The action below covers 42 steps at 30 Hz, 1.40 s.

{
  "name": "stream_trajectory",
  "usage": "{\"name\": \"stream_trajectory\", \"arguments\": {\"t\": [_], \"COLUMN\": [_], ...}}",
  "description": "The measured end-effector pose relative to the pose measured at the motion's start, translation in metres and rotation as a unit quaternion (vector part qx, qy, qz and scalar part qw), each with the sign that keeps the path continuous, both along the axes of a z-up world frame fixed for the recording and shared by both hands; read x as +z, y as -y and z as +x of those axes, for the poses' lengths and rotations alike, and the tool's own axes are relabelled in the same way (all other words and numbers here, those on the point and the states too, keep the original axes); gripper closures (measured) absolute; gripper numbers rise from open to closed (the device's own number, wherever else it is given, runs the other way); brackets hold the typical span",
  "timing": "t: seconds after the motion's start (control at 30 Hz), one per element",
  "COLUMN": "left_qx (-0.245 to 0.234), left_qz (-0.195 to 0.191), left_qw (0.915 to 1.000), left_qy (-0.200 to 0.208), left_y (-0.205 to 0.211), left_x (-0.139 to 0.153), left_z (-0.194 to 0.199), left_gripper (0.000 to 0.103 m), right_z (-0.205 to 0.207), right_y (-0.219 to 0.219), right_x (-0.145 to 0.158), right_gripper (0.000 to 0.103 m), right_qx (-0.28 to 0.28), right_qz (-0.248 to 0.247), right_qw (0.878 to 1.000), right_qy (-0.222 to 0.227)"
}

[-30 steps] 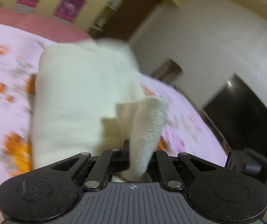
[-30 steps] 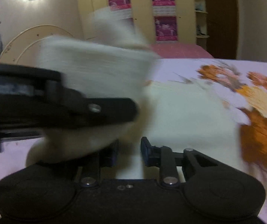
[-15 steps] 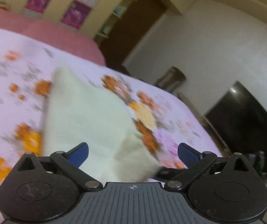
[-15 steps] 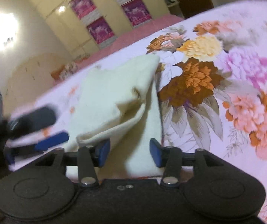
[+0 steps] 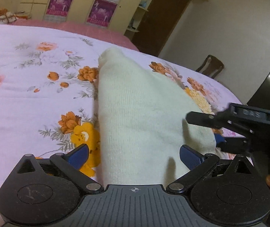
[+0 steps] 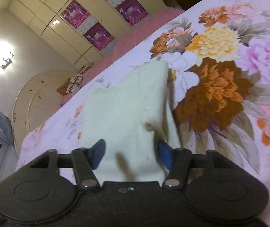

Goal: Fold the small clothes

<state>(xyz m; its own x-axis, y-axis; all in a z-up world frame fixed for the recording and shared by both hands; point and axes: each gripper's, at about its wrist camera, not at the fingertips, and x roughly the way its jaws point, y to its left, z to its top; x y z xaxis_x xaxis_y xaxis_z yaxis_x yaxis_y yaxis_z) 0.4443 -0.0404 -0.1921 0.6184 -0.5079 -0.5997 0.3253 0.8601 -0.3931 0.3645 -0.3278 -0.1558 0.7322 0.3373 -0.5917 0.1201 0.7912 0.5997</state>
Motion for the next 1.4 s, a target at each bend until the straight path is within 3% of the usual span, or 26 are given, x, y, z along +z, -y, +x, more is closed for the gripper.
{"name": "stream_trajectory", "arguments": {"t": [0.1, 0.13, 0.17, 0.2, 0.37, 0.43, 0.53, 0.6, 0.63, 0.67, 0.77, 0.9, 1.0, 1.07, 1.13, 1.23, 1.3, 1.33, 1.4], "left_qx": [0.006, 0.009, 0.012, 0.011, 0.000, 0.000, -0.013, -0.015, -0.009, 0.001, 0.029, 0.059, 0.061, 0.047, 0.040, 0.057, 0.059, 0.056, 0.054], "left_qz": [-0.010, -0.013, -0.015, -0.015, -0.025, -0.018, -0.006, -0.009, -0.014, -0.024, -0.029, -0.034, -0.012, 0.023, 0.040, -0.001, -0.003, 0.004, 0.007], "left_qw": [0.9999, 0.9999, 0.9998, 0.9998, 0.9997, 0.9998, 0.9999, 0.9998, 0.9998, 0.9996, 0.9991, 0.9974, 0.9977, 0.9985, 0.9983, 0.9978, 0.9981, 0.9984, 0.9983], "left_qy": [-0.003, -0.004, -0.005, -0.003, -0.006, -0.005, 0.001, -0.008, -0.015, -0.017, -0.004, -0.023, -0.029, -0.013, -0.012, -0.033, -0.015, -0.010, -0.019], "left_y": [0.000, 0.000, 0.001, 0.004, 0.016, 0.019, 0.019, 0.015, 0.011, 0.005, -0.007, -0.013, -0.006, 0.004, 0.009, -0.002, -0.001, 0.002, 0.008], "left_x": [0.000, 0.000, 0.000, 0.000, 0.000, -0.003, -0.002, 0.001, 0.004, 0.008, 0.017, 0.011, 0.002, -0.001, 0.002, 0.013, 0.024, 0.027, 0.028], "left_z": [0.006, 0.006, 0.007, 0.008, 0.008, 0.008, 0.006, 0.006, 0.006, 0.006, 0.006, 0.021, 0.029, 0.028, 0.026, 0.031, 0.039, 0.047, 0.063], "left_gripper": [0.002, 0.002, 0.002, 0.002, 0.002, 0.002, 0.002, 0.002, 0.002, 0.002, 0.002, 0.002, 0.002, 0.002, 0.002, 0.002, 0.002, 0.002, 0.002], "right_z": [0.008, 0.010, 0.012, 0.014, 0.020, 0.024, 0.026, 0.016, 0.013, 0.008, -0.012, -0.041, -0.058, -0.062, -0.065, -0.063, -0.062, -0.058, -0.041], "right_y": [-0.002, -0.003, -0.007, -0.012, -0.040, -0.031, -0.012, -0.014, -0.014, -0.012, 0.001, -0.012, -0.023, -0.026, -0.027, -0.011, -0.007, -0.003, -0.001], "right_x": [-0.001, -0.001, 0.001, 0.005, 0.045, 0.043, 0.014, 0.014, 0.017, 0.020, 0.028, 0.031, 0.023, 0.009, 0.004, 0.012, 0.025, 0.031, 0.044], "right_gripper": [0.055, 0.067, 0.089, 0.090, 0.091, 0.091, 0.090, 0.089, 0.082, 0.075, 0.072, 0.072, 0.071, 0.082, 0.083, 0.084, 0.080, 0.073, 0.066], "right_qx": [-0.005, -0.004, 0.003, 0.013, 0.083, 0.078, 0.061, 0.059, 0.055, 0.048, 0.033, 0.050, 0.060, 0.067, 0.058, 0.029, 0.018, 0.012, 0.002], "right_qz": [-0.014, -0.021, -0.037, -0.056, -0.186, -0.204, -0.179, -0.186, -0.185, -0.176, -0.129, -0.141, -0.170, -0.200, -0.243, -0.219, -0.216, -0.202, -0.193], "right_qw": [1.000, 1.000, 0.999, 0.998, 0.975, 0.973, 0.982, 0.981, 0.981, 0.983, 0.991, 0.989, 0.983, 0.977, 0.968, 0.974, 0.976, 0.979, 0.981], "right_qy": [0.003, 0.008, 0.014, 0.021, 0.091, 0.073, 0.003, 0.007, 0.007, 0.005, 0.009, -0.003, -0.025, -0.043, -0.037, -0.053, -0.036, -0.023, 0.002]}}
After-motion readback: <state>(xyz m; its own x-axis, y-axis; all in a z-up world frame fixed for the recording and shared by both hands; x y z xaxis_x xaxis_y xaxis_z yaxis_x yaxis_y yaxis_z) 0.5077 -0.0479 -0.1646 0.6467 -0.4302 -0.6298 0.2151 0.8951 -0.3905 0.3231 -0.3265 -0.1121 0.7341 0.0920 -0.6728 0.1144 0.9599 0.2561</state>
